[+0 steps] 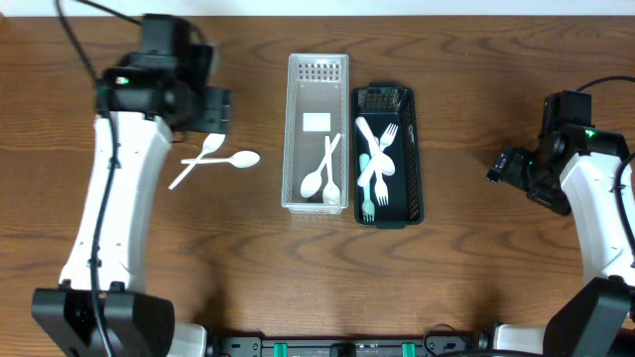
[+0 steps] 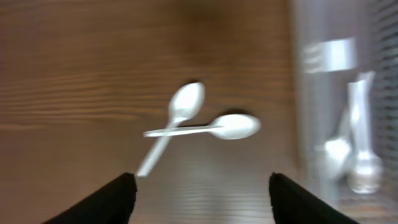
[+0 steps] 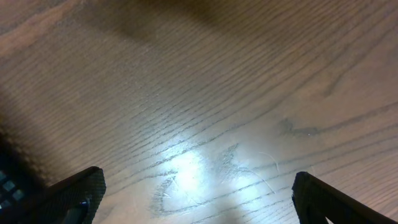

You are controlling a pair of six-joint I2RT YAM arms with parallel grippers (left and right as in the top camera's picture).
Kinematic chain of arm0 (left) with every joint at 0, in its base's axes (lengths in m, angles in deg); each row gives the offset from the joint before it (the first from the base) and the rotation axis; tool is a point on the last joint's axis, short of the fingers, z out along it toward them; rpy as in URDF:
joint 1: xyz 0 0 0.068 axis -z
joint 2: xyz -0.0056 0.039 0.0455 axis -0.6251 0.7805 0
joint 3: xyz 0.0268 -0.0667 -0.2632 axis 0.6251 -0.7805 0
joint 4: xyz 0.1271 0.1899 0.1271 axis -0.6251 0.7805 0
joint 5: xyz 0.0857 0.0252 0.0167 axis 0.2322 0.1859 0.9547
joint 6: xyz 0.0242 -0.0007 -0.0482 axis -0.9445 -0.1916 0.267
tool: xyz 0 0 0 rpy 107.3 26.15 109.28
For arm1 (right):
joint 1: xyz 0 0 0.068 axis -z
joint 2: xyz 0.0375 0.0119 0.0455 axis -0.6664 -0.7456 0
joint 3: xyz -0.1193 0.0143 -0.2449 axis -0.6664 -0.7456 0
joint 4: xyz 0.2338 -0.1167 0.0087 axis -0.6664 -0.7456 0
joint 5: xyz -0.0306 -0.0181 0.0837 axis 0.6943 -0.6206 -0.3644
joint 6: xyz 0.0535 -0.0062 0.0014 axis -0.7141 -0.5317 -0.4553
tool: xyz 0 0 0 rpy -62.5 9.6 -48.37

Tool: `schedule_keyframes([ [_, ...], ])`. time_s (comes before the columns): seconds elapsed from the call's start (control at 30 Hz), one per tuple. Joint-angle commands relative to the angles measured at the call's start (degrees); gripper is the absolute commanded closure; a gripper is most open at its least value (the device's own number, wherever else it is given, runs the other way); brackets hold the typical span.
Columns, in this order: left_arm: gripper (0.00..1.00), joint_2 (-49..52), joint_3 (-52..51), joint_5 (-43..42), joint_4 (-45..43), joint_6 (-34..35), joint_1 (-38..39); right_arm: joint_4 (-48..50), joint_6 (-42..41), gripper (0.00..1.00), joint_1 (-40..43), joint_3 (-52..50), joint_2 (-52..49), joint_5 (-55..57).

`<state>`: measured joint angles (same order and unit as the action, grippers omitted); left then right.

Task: Pack container
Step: 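Return the left gripper and grasp a third white spoon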

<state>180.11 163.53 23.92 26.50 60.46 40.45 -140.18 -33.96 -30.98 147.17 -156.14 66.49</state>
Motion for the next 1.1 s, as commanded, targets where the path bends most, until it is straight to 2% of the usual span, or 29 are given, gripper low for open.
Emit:
schedule_keyframes([
  [0.0,0.31,3.7,-1.0,2.0,0.5,-10.3,-3.8,0.0,-0.6,0.01,0.4,-0.3,-0.2,-0.2],
  [0.17,0.31,9.2,-1.0,1.8,0.5,-11.4,-7.6,0.0,-0.6,0.01,0.4,-0.3,-0.2,-0.2],
  [0.33,0.33,16.3,-1.0,1.4,0.2,-16.8,-8.4,0.0,-0.6,0.01,0.4,-0.3,-0.2,-0.2],
  [0.57,0.40,24.8,-1.0,1.4,-1.3,-18.6,-8.3,0.0,-0.6,0.01,0.4,-0.3,-0.2,-0.2],
  [1.07,0.41,30.1,-1.0,1.4,-6.8,-18.6,-8.3,0.2,-0.6,0.01,0.4,-0.3,-0.2,-0.2],
])
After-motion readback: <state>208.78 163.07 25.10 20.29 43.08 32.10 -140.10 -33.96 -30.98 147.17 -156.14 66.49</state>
